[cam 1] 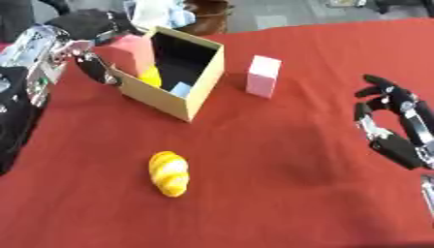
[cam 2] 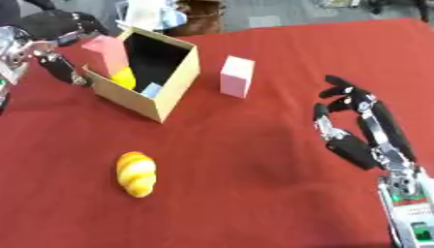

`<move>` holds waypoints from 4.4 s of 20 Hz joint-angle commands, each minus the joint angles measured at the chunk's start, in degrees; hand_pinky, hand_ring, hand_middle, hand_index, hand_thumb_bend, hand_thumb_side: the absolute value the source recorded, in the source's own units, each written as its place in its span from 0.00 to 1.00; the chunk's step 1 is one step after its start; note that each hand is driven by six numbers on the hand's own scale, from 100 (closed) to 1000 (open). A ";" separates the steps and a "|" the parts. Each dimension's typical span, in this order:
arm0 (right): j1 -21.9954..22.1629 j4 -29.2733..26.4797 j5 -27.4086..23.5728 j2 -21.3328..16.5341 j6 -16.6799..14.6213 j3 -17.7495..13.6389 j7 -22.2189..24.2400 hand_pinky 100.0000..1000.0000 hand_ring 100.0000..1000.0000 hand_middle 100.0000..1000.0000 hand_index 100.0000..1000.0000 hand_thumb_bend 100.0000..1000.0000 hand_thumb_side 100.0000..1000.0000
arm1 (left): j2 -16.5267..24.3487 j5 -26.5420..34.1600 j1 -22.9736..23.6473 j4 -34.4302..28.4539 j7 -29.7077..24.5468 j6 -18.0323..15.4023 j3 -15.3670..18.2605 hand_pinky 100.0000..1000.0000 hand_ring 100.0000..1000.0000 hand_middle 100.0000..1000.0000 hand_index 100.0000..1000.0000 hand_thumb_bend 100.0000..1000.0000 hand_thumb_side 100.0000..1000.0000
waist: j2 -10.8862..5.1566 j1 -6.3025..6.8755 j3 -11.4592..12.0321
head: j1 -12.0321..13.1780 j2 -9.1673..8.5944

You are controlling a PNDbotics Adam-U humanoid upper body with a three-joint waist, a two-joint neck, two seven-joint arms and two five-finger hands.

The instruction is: Pick up objects on the table and place them in the box.

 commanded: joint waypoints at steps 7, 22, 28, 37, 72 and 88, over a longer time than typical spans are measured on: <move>-1.97 -0.09 0.08 -2.28 -0.29 -0.08 0.16 0.67 0.58 0.68 0.94 0.00 0.62 | 7.97 9.50 2.59 -14.07 2.01 1.45 1.82 0.74 0.68 0.74 0.87 0.56 0.00 | -1.40 -0.04 1.10 | -0.72 -0.23; -16.50 9.53 2.23 -11.81 -6.77 9.70 7.57 0.71 0.63 0.72 0.94 0.00 0.48 | 11.19 30.54 26.54 -43.00 19.26 17.77 9.84 0.66 0.56 0.62 0.80 0.33 0.00 | -2.40 -1.35 5.79 | -2.93 0.89; -23.20 15.98 2.94 -13.32 -7.51 11.05 7.47 0.72 0.67 0.75 0.94 0.00 0.42 | 6.84 34.00 33.55 -48.29 23.82 19.33 11.08 0.65 0.55 0.61 0.80 0.31 0.00 | -2.49 -1.72 6.92 | -3.86 1.19; -33.30 30.71 5.57 -11.58 -8.66 12.98 9.76 0.81 0.82 0.87 0.96 0.00 0.44 | 0.88 39.19 41.14 -49.67 27.60 19.53 11.24 0.63 0.52 0.58 0.79 0.26 0.00 | -2.66 -2.19 8.14 | -4.66 1.11; -42.27 58.25 31.16 -7.16 -6.04 4.20 3.99 0.85 0.85 0.87 0.97 0.16 0.63 | -5.32 39.90 48.10 -45.34 28.16 19.20 11.50 0.63 0.50 0.56 0.79 0.24 0.05 | -2.38 -2.60 10.26 | -5.52 0.95; -42.46 57.77 26.91 -7.33 -7.62 3.89 1.67 0.76 0.70 0.58 0.76 0.04 0.47 | -5.58 40.12 48.39 -45.13 28.16 19.22 11.44 0.62 0.50 0.56 0.79 0.24 0.04 | -2.37 -2.54 10.36 | -5.65 1.23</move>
